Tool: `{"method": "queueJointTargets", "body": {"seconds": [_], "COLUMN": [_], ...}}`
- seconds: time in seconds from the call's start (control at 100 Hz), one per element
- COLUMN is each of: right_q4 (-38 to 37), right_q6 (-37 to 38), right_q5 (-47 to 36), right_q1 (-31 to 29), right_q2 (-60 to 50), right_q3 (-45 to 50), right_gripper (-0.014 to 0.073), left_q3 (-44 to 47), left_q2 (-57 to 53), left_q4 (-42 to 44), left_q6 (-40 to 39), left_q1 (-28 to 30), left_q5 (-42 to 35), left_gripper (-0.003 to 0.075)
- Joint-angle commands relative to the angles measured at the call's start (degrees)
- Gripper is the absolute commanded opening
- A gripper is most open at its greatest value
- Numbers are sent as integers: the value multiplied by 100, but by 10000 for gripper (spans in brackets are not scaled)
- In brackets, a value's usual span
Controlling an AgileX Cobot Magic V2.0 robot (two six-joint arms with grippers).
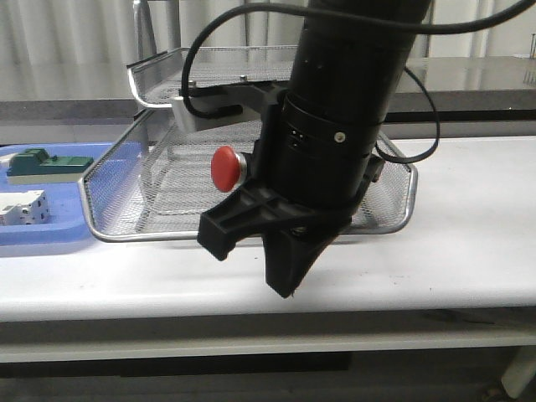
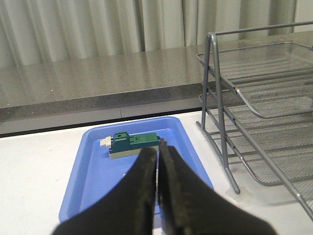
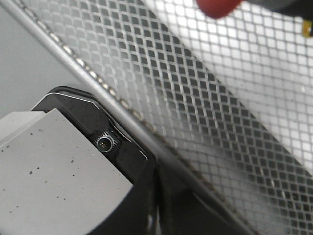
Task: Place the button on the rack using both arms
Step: 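Push the middle tray back into the rack with the right gripper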
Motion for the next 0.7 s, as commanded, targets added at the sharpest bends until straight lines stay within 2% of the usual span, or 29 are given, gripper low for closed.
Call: {"method": "queueJointTargets", "body": {"seconds": [0.0,0.34,0.69], "right_q4": [-282,-310,-565], "right_q6": [-62,-62,-72], "right_q5": [-320,-457,-404], "right_q1": [-79,-742,-1206], "right_q2": [-232,-10,758], "right_q3": [-234,-791,-1841], "right_gripper": [-67,-67,-67], "left_q3": [-166,-166,-166], "left_q2": [39,39,39], "left_q4": [-53,-53,-53], "left_q6": [-38,-38,-38], "left_q1": [17,17,17], "left_q5": [-464,-464,-464], "left_gripper": [4,4,4]}}
